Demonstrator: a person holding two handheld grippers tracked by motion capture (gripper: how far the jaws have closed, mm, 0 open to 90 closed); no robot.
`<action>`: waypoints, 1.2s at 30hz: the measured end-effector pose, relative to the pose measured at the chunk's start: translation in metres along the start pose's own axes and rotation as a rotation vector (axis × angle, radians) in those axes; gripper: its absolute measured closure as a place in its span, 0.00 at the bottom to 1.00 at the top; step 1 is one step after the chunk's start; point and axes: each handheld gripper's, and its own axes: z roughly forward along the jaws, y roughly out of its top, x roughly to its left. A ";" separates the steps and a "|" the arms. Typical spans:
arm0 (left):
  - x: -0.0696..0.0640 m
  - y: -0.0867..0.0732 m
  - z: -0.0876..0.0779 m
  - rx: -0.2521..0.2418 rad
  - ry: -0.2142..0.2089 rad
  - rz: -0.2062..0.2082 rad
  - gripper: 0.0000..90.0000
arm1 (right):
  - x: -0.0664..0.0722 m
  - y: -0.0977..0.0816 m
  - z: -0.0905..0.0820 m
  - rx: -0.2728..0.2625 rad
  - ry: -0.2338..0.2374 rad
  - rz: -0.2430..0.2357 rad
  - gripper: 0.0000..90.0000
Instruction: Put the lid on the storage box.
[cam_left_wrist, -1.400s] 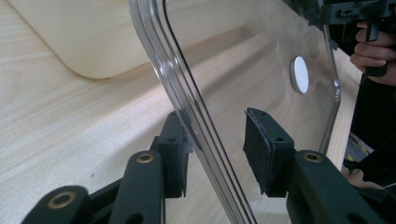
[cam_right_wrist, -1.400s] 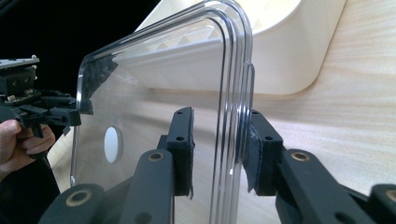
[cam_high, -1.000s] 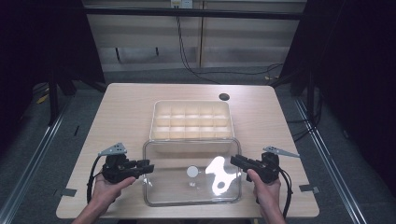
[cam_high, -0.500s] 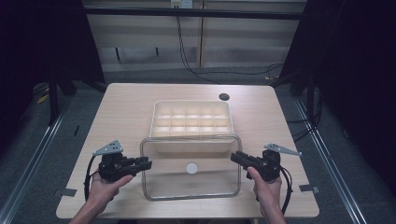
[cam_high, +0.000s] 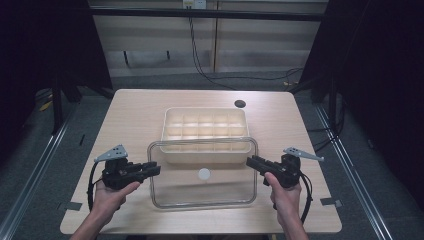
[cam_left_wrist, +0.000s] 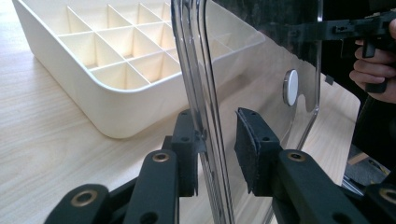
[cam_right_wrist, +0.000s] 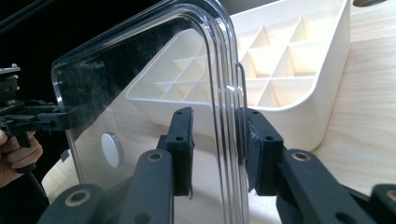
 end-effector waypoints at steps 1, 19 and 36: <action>0.000 0.001 0.000 -0.003 0.001 -0.001 0.78 | 0.000 0.000 0.000 0.000 0.000 0.000 0.74; 0.005 0.031 0.005 -0.041 0.034 -0.004 0.77 | -0.004 0.027 0.005 -0.041 0.002 -0.001 0.74; 0.019 0.047 0.005 -0.053 0.059 -0.011 0.77 | -0.004 0.044 0.019 -0.050 0.000 -0.009 0.74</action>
